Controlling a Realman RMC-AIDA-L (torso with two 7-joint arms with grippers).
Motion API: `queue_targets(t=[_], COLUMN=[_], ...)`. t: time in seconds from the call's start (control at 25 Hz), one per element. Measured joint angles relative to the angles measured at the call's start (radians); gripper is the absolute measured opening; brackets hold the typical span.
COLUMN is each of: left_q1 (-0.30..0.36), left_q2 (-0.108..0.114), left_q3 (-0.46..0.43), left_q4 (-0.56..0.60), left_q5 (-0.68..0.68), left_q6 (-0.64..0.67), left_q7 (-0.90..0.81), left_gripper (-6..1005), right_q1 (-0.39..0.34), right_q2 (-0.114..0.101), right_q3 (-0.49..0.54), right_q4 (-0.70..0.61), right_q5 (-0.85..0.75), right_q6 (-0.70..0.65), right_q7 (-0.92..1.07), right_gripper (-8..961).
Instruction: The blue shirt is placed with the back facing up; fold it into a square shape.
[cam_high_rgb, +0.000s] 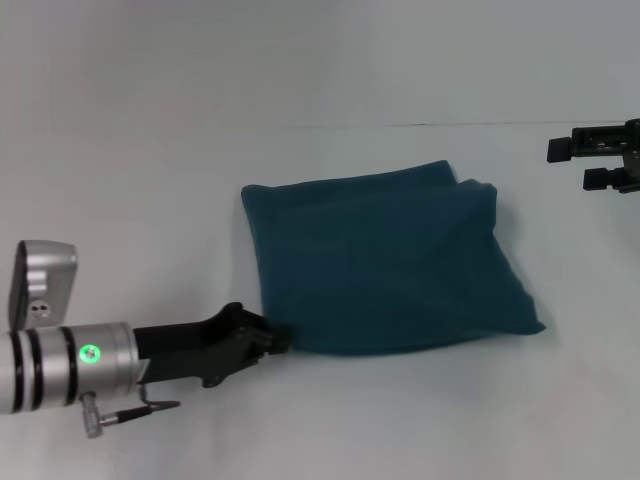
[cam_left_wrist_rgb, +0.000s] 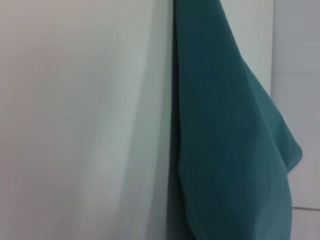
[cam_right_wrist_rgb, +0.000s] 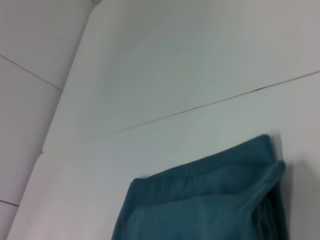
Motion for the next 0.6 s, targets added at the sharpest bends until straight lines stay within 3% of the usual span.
queue_targets(t=[0.32, 0.6], left_q1=[0.01, 0.021], left_q2=[0.02, 0.021], left_q3=[-0.127, -0.147], left_q4=[0.027, 0.03], left_q5=[0.121, 0.146], left_q6=[0.048, 0.057], left_q7=[-0.003, -0.004], left_gripper=[71, 80], right_q1=[0.002, 0.002], right_q2=[0.0, 0.0], right_q3=[0.0, 0.002], right_q4=[0.004, 0.013], right_q5=[0.0, 0.005], right_q6=[0.0, 0.0], right_q7=[-0.007, -0.012], right_gripper=[866, 858])
